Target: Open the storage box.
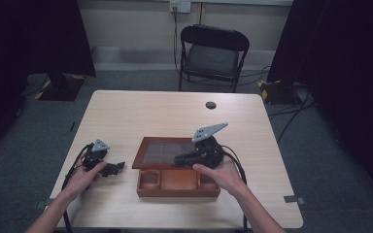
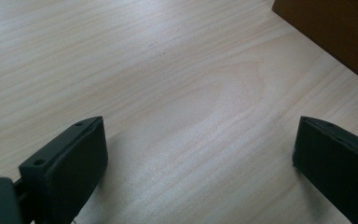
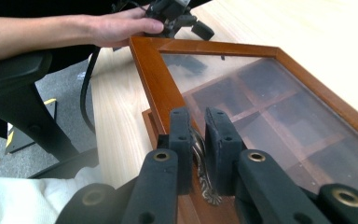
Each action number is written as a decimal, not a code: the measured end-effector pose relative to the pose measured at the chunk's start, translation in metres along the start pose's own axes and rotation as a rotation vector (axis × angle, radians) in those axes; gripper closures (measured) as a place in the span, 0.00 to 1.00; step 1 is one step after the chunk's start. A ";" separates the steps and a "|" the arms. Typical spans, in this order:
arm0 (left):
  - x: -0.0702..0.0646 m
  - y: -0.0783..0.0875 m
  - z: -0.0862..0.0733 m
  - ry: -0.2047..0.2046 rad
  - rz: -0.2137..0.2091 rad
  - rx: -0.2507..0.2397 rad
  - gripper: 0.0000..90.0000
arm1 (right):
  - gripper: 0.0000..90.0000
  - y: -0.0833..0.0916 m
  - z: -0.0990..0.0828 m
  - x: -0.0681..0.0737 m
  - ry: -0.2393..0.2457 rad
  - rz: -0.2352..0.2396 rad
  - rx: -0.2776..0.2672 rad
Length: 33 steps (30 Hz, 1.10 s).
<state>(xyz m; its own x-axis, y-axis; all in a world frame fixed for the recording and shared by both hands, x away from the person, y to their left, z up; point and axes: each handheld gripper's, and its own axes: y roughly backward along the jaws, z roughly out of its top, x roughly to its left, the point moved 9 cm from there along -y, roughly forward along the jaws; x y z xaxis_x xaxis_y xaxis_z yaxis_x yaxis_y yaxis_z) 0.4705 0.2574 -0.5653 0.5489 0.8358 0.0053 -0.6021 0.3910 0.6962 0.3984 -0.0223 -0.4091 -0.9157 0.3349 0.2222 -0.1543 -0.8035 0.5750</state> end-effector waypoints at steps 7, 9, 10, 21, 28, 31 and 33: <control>0.000 0.000 0.000 -0.001 0.000 0.000 0.03 | 0.91 0.001 0.002 0.000 -0.002 -0.002 -0.001; 0.000 0.000 0.000 -0.001 0.001 0.000 0.03 | 0.91 0.002 0.004 -0.001 -0.006 -0.008 -0.003; 0.000 0.000 0.000 -0.001 0.001 0.000 0.03 | 0.91 0.002 0.005 -0.002 -0.005 -0.007 -0.002; 0.000 0.000 0.000 0.003 0.000 -0.003 0.03 | 0.91 0.006 0.015 -0.006 -0.013 -0.012 -0.019; 0.000 0.000 0.000 -0.001 0.000 0.000 0.03 | 0.91 0.009 0.020 -0.009 -0.015 -0.013 -0.027; 0.000 0.000 0.000 -0.001 0.000 0.000 0.03 | 0.91 0.010 0.023 -0.010 -0.015 -0.018 -0.029; 0.000 0.000 0.000 -0.002 0.000 0.001 0.03 | 0.91 0.010 0.024 -0.011 -0.015 -0.021 -0.029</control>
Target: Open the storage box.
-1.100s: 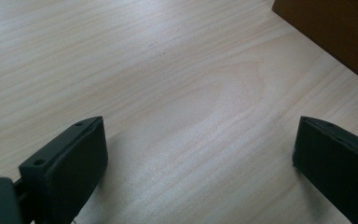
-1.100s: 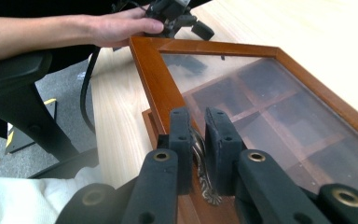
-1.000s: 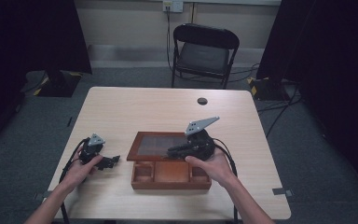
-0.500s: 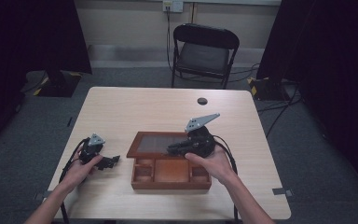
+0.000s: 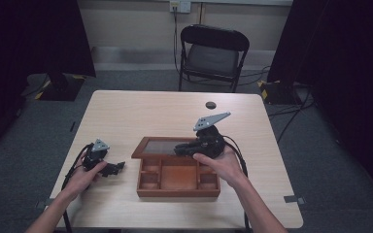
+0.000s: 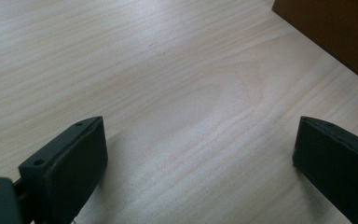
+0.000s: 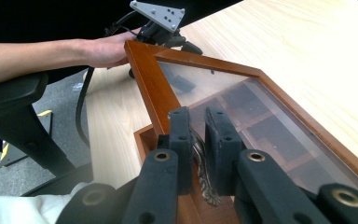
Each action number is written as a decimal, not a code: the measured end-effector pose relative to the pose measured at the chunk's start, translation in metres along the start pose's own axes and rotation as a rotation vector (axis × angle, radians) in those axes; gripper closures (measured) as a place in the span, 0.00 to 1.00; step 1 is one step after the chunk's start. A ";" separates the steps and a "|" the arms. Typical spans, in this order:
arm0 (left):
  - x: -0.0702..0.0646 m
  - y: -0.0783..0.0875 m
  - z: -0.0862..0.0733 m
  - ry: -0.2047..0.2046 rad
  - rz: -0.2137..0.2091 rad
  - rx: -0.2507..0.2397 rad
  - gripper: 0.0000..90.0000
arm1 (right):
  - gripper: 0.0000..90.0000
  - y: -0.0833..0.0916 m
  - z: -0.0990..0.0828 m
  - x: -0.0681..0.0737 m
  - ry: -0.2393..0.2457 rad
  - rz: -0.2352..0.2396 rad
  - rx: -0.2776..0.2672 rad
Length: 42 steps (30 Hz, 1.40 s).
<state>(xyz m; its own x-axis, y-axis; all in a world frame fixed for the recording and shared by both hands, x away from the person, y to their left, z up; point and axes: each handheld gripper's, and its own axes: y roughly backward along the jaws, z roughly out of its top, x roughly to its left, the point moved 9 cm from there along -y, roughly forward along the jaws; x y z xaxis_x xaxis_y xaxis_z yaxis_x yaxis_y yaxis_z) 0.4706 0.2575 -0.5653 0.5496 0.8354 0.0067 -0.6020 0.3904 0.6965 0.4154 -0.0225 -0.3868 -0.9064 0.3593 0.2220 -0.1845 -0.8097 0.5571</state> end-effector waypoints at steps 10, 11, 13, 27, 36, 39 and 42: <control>0.000 0.000 0.000 0.004 -0.002 0.000 0.03 | 0.91 0.001 0.005 -0.003 -0.007 -0.004 -0.008; 0.000 0.000 0.000 0.000 0.000 0.000 0.03 | 0.91 0.002 0.007 -0.004 -0.010 -0.003 -0.012; 0.000 0.000 0.000 0.000 0.000 0.000 0.03 | 0.91 0.002 0.007 -0.004 -0.011 -0.004 -0.014; 0.000 0.000 0.000 0.000 0.000 0.000 0.03 | 0.92 0.004 0.012 -0.007 -0.013 -0.006 -0.015; 0.000 0.000 0.000 0.000 0.000 0.000 0.03 | 0.92 0.004 0.015 -0.009 -0.017 -0.004 -0.017; 0.000 0.000 0.000 0.000 0.000 0.000 0.03 | 0.92 0.005 0.016 -0.009 -0.019 -0.005 -0.018; 0.000 0.000 0.000 0.000 0.000 0.000 0.03 | 0.92 0.005 0.016 -0.010 -0.020 -0.008 -0.019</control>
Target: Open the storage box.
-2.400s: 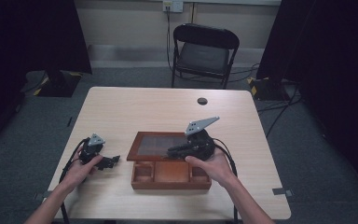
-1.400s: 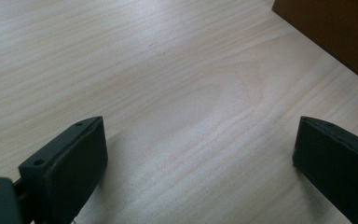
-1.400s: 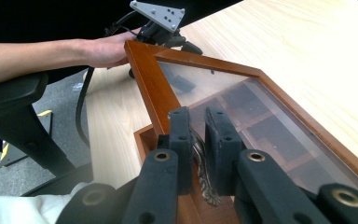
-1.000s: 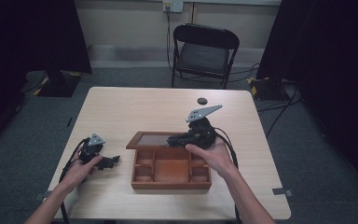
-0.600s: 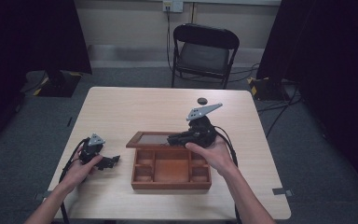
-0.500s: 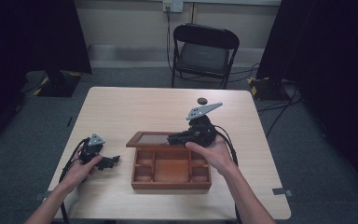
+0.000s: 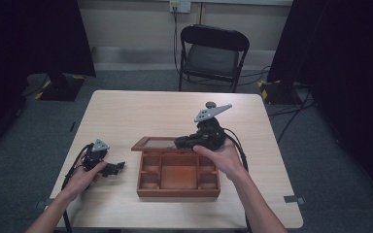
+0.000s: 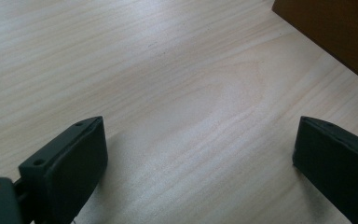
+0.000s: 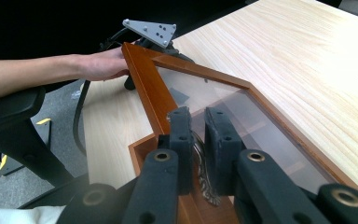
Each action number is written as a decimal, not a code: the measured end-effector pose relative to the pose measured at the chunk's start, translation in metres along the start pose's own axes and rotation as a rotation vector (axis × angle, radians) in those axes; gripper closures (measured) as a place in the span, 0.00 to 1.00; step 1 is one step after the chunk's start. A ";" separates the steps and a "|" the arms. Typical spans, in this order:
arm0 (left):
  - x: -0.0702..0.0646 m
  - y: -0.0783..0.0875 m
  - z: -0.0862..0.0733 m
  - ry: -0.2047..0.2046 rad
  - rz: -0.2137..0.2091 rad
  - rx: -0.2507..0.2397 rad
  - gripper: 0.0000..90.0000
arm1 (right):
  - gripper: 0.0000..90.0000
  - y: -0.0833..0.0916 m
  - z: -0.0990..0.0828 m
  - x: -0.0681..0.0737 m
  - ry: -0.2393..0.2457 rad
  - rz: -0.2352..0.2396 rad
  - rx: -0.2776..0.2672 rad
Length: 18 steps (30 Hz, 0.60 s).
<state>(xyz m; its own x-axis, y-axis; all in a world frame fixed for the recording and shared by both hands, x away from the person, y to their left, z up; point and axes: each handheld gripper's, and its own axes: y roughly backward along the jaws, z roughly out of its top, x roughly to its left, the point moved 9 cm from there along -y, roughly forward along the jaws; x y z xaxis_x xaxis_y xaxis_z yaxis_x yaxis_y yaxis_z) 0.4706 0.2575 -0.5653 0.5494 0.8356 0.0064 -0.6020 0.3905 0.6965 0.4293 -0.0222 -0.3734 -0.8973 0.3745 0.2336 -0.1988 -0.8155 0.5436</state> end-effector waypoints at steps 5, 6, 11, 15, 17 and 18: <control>0.000 0.000 0.000 0.000 0.000 0.000 0.03 | 0.92 0.000 0.001 -0.001 0.002 0.000 -0.001; 0.000 0.000 0.000 0.000 0.000 0.000 0.03 | 0.92 0.000 0.002 -0.001 0.001 -0.002 -0.001; 0.000 0.000 0.000 0.000 0.000 0.000 0.03 | 0.92 0.001 0.002 -0.002 -0.004 0.003 -0.003; 0.000 0.000 0.000 0.000 0.000 0.000 0.03 | 0.92 0.001 0.003 -0.002 -0.002 0.005 -0.003; 0.000 0.000 0.000 0.000 0.000 0.000 0.03 | 0.92 0.001 0.004 -0.003 -0.003 0.004 -0.003; 0.000 0.000 0.000 0.000 0.000 0.000 0.03 | 0.92 0.001 0.004 -0.003 -0.003 0.004 -0.003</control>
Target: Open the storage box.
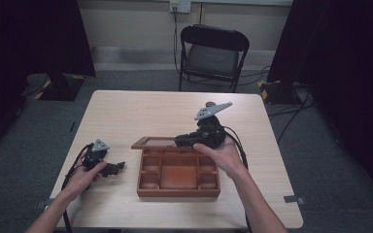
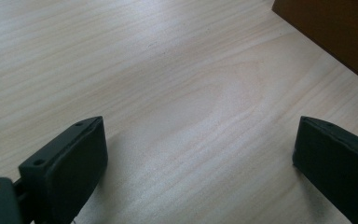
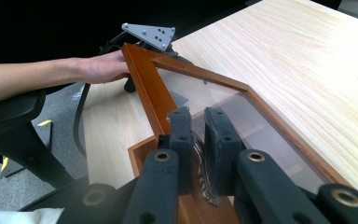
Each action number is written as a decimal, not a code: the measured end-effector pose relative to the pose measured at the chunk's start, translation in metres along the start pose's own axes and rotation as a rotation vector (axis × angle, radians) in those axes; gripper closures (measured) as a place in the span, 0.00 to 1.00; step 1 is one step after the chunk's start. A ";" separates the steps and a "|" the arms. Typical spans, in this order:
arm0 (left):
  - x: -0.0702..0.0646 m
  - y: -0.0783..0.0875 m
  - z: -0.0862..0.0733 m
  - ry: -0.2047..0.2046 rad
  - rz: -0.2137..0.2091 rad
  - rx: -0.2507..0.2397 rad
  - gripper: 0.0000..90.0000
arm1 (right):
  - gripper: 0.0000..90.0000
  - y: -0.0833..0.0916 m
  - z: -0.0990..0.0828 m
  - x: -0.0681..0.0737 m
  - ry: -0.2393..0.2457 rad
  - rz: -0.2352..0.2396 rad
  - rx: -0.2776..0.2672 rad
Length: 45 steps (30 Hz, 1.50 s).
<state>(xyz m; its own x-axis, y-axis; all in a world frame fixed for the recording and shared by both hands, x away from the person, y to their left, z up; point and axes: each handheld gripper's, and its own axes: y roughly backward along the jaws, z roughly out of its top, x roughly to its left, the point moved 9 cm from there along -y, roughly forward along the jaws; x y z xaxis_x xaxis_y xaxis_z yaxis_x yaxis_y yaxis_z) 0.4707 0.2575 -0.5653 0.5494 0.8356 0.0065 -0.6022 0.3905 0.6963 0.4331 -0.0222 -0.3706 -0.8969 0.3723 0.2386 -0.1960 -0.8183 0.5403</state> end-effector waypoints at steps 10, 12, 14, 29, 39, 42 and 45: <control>0.000 0.000 0.000 0.000 -0.001 0.001 0.03 | 0.92 0.001 0.004 -0.003 -0.002 0.000 -0.004; 0.000 0.000 0.000 -0.002 -0.001 0.002 0.02 | 0.92 0.001 0.004 -0.003 -0.002 -0.001 -0.003; 0.000 0.000 0.000 -0.003 0.000 0.002 0.02 | 0.92 0.001 0.005 -0.003 -0.003 -0.003 -0.003; 0.000 0.000 0.000 -0.001 0.000 0.002 0.02 | 0.92 0.002 0.009 -0.007 -0.009 -0.001 -0.013; 0.000 0.000 0.000 -0.001 0.000 0.002 0.02 | 0.92 0.003 0.012 -0.009 -0.012 0.000 -0.021; 0.000 0.000 0.000 -0.001 0.000 0.002 0.02 | 0.92 0.003 0.013 -0.009 -0.015 0.000 -0.024; 0.000 0.000 0.000 -0.001 0.000 0.003 0.02 | 0.92 0.003 0.013 -0.010 -0.017 0.002 -0.027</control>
<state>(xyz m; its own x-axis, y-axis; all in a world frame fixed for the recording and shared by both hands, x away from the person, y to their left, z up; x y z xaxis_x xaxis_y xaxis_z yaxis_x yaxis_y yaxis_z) 0.4711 0.2576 -0.5656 0.5498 0.8352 0.0072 -0.6008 0.3894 0.6981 0.4466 -0.0227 -0.3607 -0.8903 0.3782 0.2534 -0.2052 -0.8303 0.5182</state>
